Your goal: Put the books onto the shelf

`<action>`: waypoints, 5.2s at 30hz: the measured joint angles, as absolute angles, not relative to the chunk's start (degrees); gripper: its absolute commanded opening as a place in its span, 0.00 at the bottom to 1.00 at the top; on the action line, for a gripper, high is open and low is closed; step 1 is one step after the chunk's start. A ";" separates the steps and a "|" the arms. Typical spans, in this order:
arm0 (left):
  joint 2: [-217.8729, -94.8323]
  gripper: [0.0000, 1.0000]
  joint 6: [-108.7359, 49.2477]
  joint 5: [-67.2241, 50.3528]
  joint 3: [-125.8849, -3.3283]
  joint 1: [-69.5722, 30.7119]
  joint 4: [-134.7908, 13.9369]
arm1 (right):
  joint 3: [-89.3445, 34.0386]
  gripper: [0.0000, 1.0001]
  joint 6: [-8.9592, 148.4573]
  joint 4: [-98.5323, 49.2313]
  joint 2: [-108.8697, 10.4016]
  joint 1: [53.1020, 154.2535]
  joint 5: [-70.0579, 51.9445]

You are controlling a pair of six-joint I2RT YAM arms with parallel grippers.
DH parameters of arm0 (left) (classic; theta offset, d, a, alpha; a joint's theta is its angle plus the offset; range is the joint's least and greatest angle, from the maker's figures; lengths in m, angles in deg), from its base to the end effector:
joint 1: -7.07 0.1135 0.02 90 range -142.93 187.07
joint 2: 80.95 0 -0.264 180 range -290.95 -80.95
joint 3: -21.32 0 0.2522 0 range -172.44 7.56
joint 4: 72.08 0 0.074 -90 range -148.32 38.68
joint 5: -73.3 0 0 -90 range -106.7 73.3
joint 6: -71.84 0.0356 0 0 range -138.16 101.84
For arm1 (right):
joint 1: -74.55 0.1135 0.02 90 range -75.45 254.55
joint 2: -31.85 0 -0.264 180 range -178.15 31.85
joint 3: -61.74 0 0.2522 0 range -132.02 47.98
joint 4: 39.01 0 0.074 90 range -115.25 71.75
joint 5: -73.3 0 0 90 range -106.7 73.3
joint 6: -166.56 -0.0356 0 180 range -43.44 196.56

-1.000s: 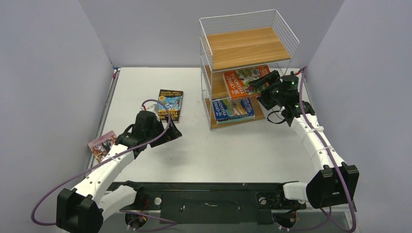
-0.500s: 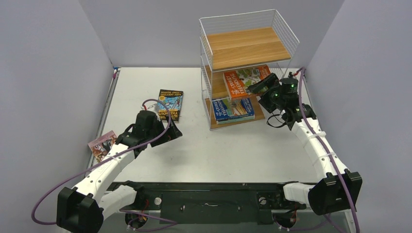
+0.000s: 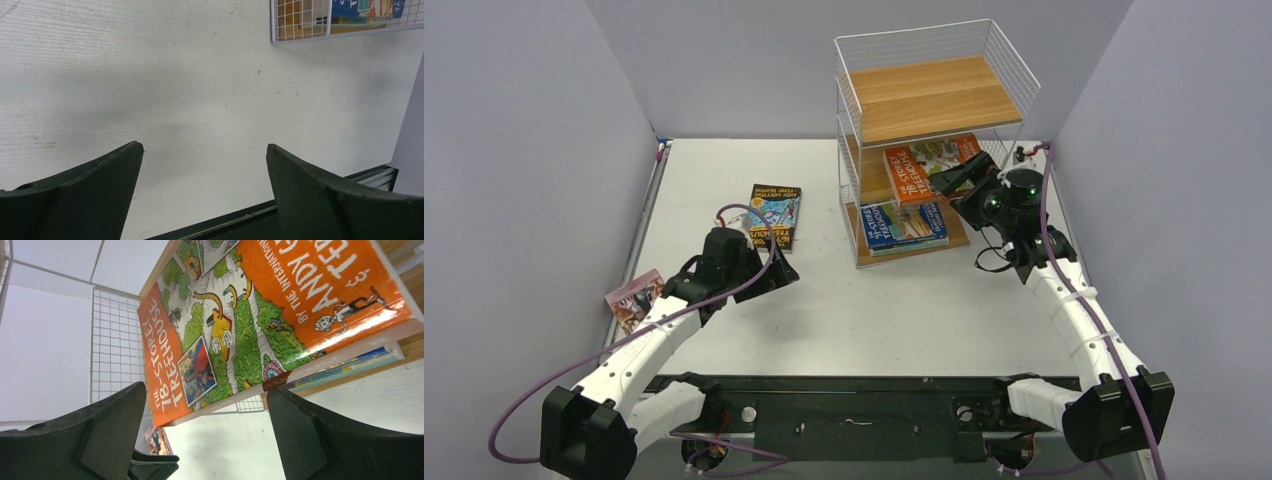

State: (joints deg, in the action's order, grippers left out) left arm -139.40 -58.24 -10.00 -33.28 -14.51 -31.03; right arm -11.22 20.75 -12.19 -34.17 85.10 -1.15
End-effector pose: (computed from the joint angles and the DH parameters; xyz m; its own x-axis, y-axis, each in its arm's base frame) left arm 0.1946 -0.0815 0.2444 -0.7869 -0.3764 -0.4890 -0.0843 0.8506 -0.5191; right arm 0.2587 0.0579 0.3484 -0.5388 0.7103 -0.4530 0.0381 0.5578 0.8291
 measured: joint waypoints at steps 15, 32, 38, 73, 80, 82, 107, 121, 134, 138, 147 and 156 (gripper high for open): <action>-139.40 0.93 -58.41 -9.98 -33.26 -14.51 -31.08 | -7.87 0.65 21.10 -16.56 -32.21 85.07 2.48; -139.42 0.93 -58.44 -9.98 -33.06 -14.51 -31.12 | -7.39 0.39 20.21 -19.03 -34.13 85.10 4.47; -139.42 0.93 -58.44 -9.98 -33.01 -14.51 -31.14 | -7.39 0.37 20.21 -19.53 -35.33 85.10 5.21; -139.67 0.93 -58.44 -9.76 -32.75 -14.49 -31.17 | -8.55 0.07 27.55 -12.49 -30.04 76.44 5.43; -139.21 0.93 -58.41 -9.78 -32.60 -14.08 -31.17 | -8.90 0.04 29.69 -9.54 -30.17 72.59 3.68; -139.21 0.93 -58.41 -9.78 -32.56 -13.99 -31.17 | -8.90 0.04 30.00 -8.84 -30.08 71.46 3.55; -139.21 0.93 -58.41 -9.76 -32.53 -13.81 -31.19 | -9.23 0.01 30.46 -10.22 -31.77 69.27 4.08; -139.21 0.93 -58.41 -9.76 -32.53 -13.81 -31.17 | -10.34 0.00 27.81 -13.74 -34.67 69.27 6.33; -139.62 0.93 -58.41 -9.74 -32.53 -13.81 -31.19 | -10.67 0.03 26.35 -15.84 -35.92 69.34 7.36; -139.64 0.93 -58.41 -9.74 -32.53 -13.81 -31.19 | -10.08 0.10 26.65 -15.44 -34.04 70.34 5.21; -140.34 0.92 -58.41 -9.36 -32.53 -13.81 -31.58 | -7.33 0.10 26.39 -15.16 -26.94 78.36 -1.23; -140.19 0.93 -58.41 -9.39 -32.53 -13.73 -31.54 | -7.33 0.10 25.30 -16.34 -32.60 82.89 -2.87</action>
